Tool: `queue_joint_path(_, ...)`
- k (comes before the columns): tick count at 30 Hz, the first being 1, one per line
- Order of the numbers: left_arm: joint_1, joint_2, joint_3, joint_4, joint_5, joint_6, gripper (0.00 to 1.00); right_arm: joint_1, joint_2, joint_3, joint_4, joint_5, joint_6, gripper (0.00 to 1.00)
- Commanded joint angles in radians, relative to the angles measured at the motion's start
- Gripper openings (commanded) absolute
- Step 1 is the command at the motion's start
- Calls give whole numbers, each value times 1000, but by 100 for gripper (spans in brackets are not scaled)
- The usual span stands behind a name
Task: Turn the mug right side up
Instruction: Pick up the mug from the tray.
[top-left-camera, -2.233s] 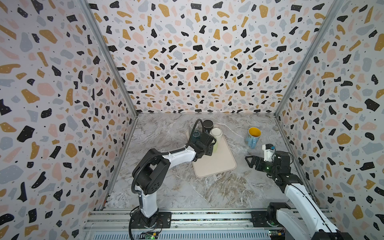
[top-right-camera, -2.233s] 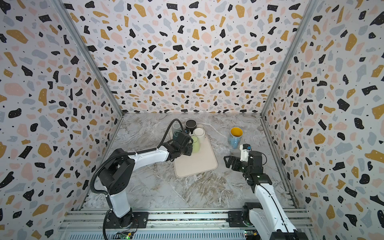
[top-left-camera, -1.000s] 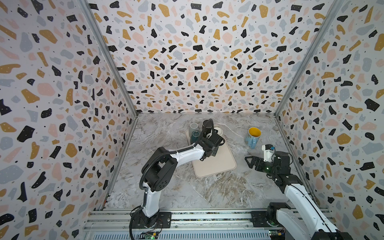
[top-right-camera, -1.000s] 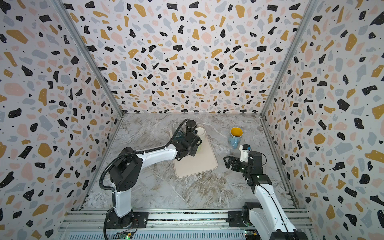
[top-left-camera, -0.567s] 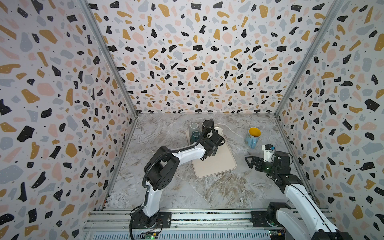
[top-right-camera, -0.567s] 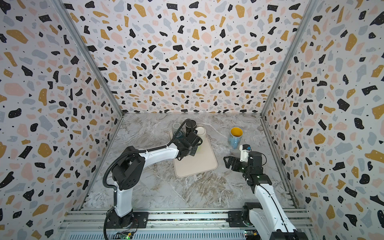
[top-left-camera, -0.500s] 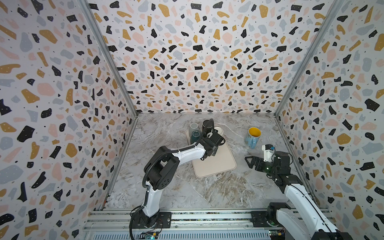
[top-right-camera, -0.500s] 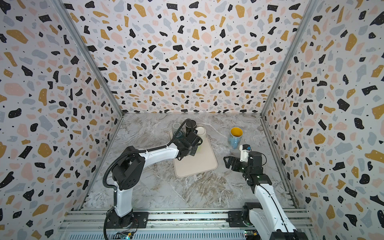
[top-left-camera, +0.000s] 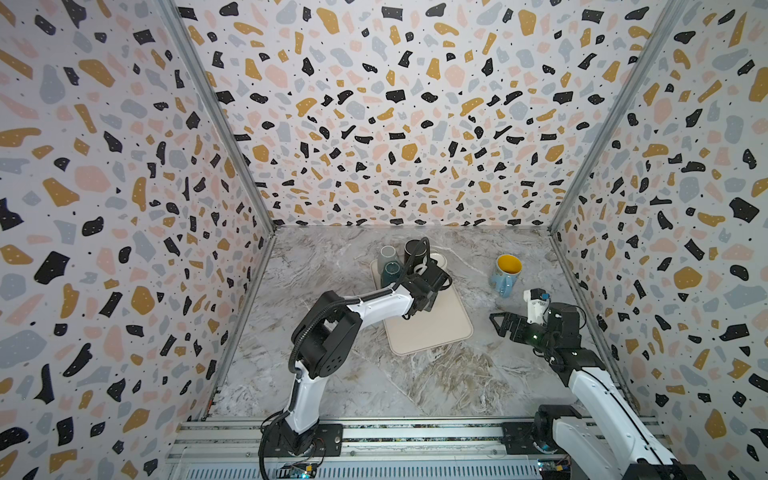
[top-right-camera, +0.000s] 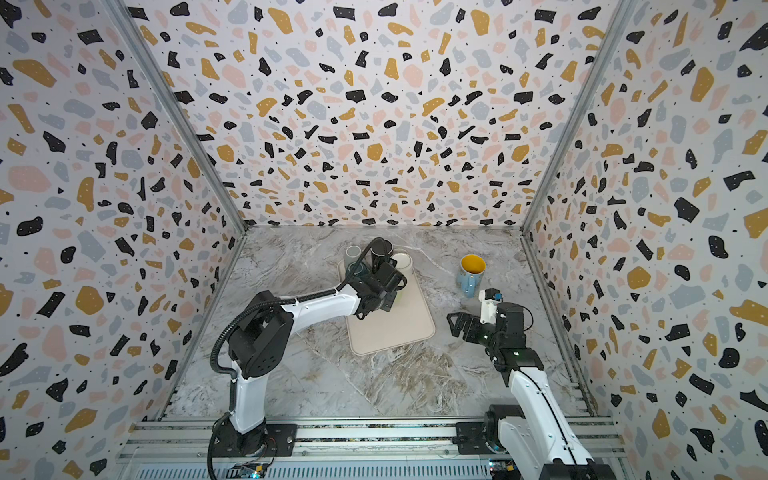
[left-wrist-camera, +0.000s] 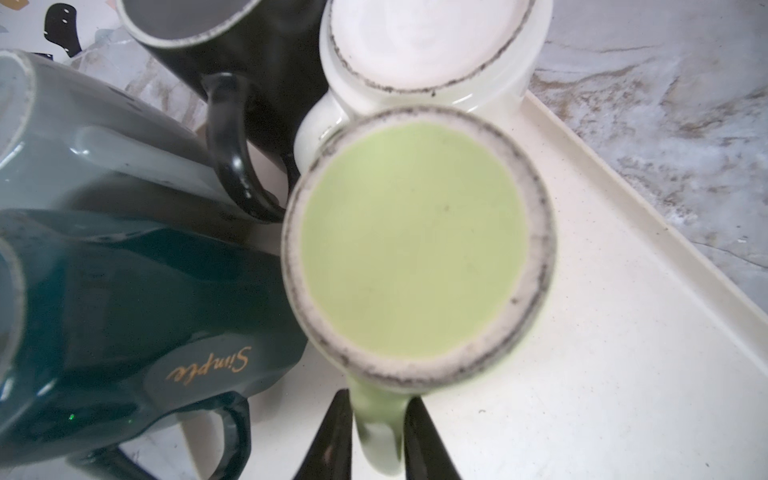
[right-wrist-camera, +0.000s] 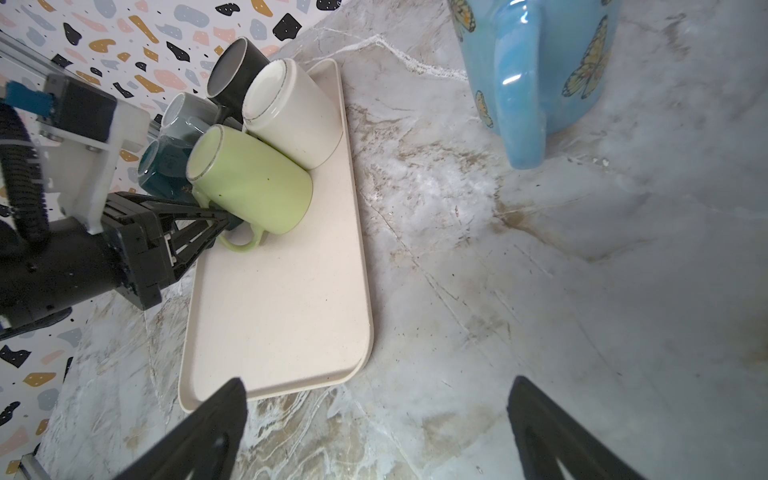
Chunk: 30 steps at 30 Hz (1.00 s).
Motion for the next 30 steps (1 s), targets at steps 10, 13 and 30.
queue_joint_path(10, 1, 44, 60, 1, 3, 2, 21, -1, -11, -9, 10, 0, -7, 99)
queue_joint_path(13, 0, 48, 65, -4, 4, 5, 17, -1, -9, -10, 11, -1, -6, 99)
queue_joint_path(30, 1, 26, 38, -10, 1, -2, 13, -1, -10, -11, 18, -5, -7, 99)
